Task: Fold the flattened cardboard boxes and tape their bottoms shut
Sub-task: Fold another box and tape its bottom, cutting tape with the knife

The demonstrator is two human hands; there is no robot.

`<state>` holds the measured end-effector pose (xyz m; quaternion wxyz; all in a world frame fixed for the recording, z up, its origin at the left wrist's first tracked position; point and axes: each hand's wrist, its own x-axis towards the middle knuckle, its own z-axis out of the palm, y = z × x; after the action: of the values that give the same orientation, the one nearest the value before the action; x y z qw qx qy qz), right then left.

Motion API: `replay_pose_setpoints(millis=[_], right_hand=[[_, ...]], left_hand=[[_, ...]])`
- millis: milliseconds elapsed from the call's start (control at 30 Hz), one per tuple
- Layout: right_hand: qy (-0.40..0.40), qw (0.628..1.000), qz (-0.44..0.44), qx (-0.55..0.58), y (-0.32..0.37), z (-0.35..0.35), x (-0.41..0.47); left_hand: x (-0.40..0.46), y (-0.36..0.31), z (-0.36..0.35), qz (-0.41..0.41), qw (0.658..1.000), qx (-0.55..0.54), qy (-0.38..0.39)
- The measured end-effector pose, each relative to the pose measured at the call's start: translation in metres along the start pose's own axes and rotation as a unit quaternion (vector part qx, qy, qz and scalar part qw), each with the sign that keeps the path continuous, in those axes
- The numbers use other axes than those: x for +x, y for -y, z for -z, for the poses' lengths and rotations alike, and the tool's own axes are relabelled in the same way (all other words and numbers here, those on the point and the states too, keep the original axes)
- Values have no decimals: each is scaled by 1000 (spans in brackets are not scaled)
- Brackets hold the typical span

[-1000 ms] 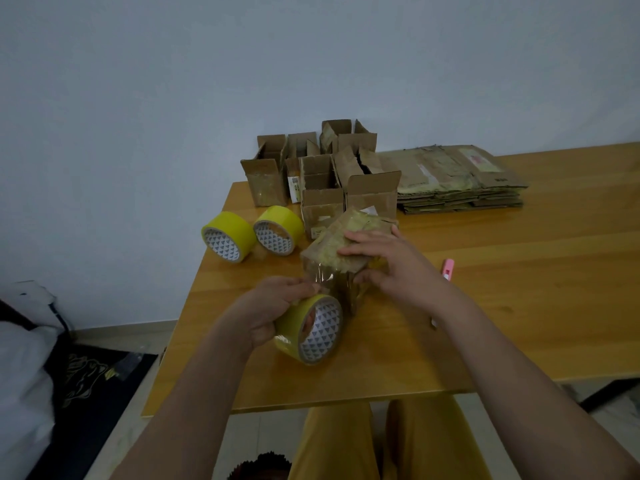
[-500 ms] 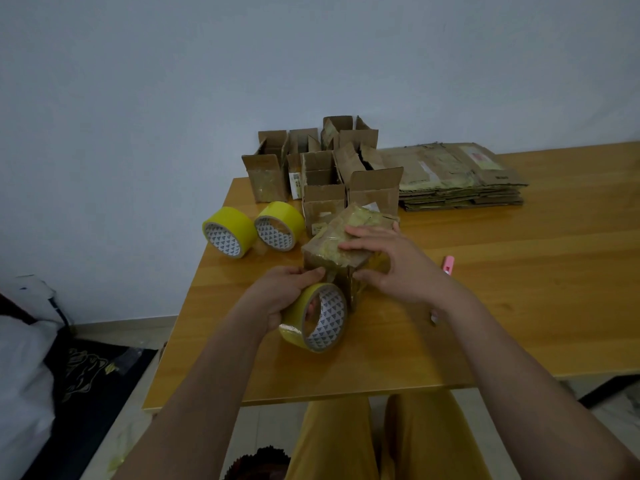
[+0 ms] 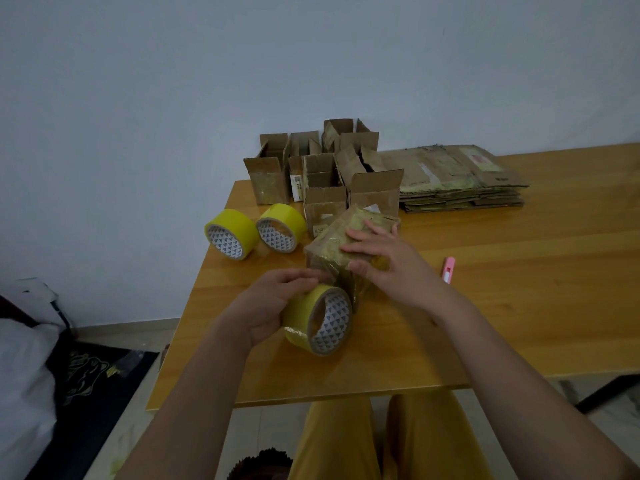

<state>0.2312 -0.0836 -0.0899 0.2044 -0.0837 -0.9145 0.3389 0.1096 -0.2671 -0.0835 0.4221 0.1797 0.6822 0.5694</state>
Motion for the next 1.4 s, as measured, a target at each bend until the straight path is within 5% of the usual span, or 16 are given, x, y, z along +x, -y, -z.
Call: replay_pose_setpoints(millis=[400,533,967,1400], right_hand=[[-17,1000,6,9,4,-1,-3],[-54,995,6,-85,3,-12,0],[-63,992,13,-105,1,-13,2],[-82,989,-3,-123,2,-17,2]], left_hand=[[14,-1,-24,73,996,-2,-52],[3,4,-18,53,998,-26,2],[-5,16,-13,23,997,-30,73],[0,-1,-4,90,988,44,119]])
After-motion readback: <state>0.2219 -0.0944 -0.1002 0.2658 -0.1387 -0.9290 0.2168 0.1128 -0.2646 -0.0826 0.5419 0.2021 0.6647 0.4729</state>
